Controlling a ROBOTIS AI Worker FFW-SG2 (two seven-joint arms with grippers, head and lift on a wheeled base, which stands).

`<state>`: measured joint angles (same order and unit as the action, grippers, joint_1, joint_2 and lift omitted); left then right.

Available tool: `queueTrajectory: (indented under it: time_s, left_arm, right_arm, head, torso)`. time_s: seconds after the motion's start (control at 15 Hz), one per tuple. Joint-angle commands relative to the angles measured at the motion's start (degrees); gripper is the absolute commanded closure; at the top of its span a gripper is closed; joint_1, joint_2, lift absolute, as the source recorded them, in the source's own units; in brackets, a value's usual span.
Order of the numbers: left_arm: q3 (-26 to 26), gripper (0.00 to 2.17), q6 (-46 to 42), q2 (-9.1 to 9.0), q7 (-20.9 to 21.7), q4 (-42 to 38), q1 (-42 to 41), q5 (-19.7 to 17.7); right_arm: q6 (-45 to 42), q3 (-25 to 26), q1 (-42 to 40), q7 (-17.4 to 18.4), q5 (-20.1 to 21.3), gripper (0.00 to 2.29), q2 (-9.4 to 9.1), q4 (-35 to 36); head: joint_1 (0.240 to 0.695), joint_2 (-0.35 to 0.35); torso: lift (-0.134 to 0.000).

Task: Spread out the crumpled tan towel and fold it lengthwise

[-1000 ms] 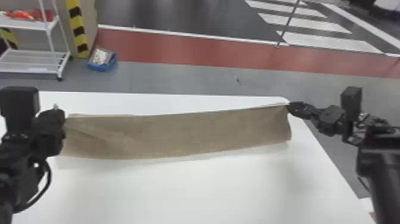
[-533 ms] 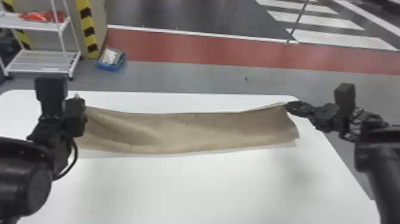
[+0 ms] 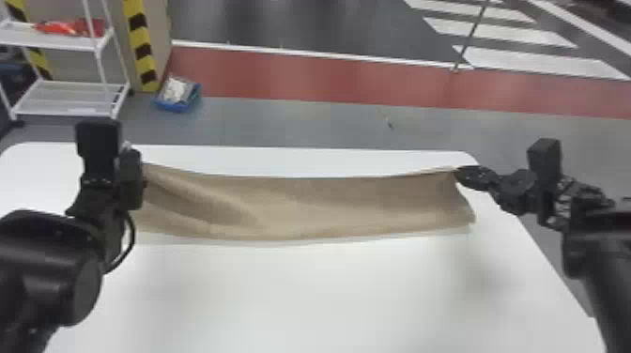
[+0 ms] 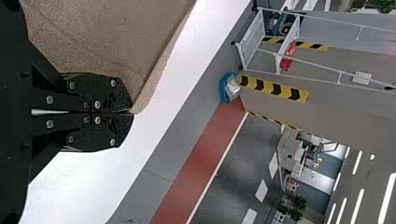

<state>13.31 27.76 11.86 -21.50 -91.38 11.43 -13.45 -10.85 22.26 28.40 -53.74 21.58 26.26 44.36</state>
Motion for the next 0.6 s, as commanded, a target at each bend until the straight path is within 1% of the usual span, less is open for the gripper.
queueTrajectory:
  time_s: [0.0,0.13,0.33,0.53]
  left_arm:
    - [0.0,1.66,-0.4,0.00,-0.3,0.0,0.0,0.1]
    - [0.0,1.65,-0.4,0.09,-0.1,0.1,0.3,0.2]
    - [1.3,1.64,-0.4,-0.08,0.1,3.1,1.5,1.1]
    - [2.7,1.64,-4.6,-0.70,0.1,7.1,2.5,1.5]
  right_arm:
    - [-0.8,0.2,0.1,1.1,-0.1,1.68,0.28,-0.7]
    - [-1.0,-0.3,0.9,2.1,0.0,1.68,0.63,-1.9]
    - [-1.8,-2.5,1.0,4.0,1.0,1.68,0.37,-2.3]
    - [-4.0,-4.0,1.9,6.4,2.2,1.68,0.28,-5.1]
  head:
    - [0.681,-0.209]
    - [0.677,-0.213]
    - [0.673,-0.216]
    - [0.680,-0.212]
  torso:
    - [-0.124]
    - [-0.124]
    - [-0.124]
    - [-0.124]
